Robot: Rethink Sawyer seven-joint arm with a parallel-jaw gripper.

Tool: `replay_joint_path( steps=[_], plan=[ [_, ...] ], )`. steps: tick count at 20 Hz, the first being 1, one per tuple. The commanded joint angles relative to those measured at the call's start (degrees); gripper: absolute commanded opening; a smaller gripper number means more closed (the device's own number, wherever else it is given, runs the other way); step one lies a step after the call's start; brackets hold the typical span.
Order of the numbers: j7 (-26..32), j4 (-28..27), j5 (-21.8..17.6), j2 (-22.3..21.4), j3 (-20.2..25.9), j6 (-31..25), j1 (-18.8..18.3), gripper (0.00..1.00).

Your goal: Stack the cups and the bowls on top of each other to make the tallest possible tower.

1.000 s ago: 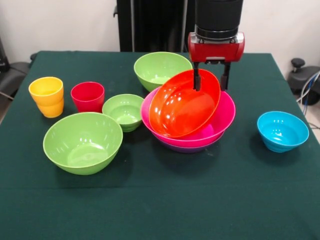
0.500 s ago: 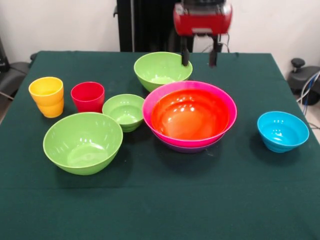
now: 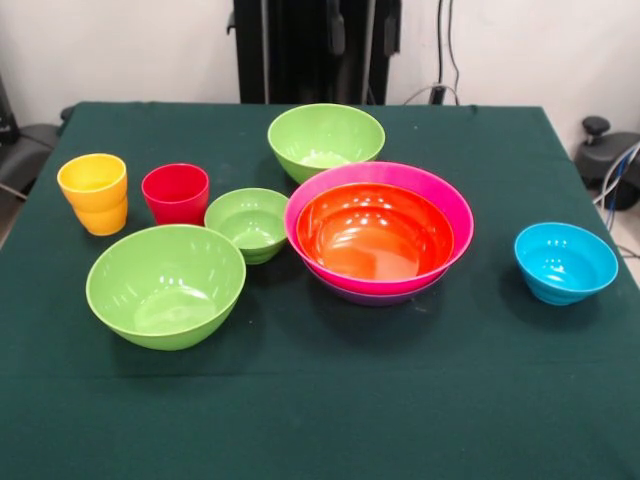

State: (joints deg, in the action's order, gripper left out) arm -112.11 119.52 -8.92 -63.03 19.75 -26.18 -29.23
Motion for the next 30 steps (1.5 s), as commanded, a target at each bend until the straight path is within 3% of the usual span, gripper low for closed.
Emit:
replay_joint_path(
  steps=[1,11,17,20,26,30],
  plan=[
    [5.32,9.45,2.95,-7.05,6.34,-3.46,-1.77,1.00],
    [1.64,12.68,-8.90,2.88,4.22,12.20,-4.25,1.00],
    [1.39,10.42,-15.99,10.04,2.10,17.96,-6.09,1.00],
    [-0.22,8.33,-19.41,13.39,-0.55,20.74,-4.99,1.00],
    [-1.95,4.43,-22.73,18.82,-3.78,24.35,-3.42,1.00],
    [-1.18,5.02,-23.05,17.97,-1.66,22.87,-5.73,1.00]
  ],
)
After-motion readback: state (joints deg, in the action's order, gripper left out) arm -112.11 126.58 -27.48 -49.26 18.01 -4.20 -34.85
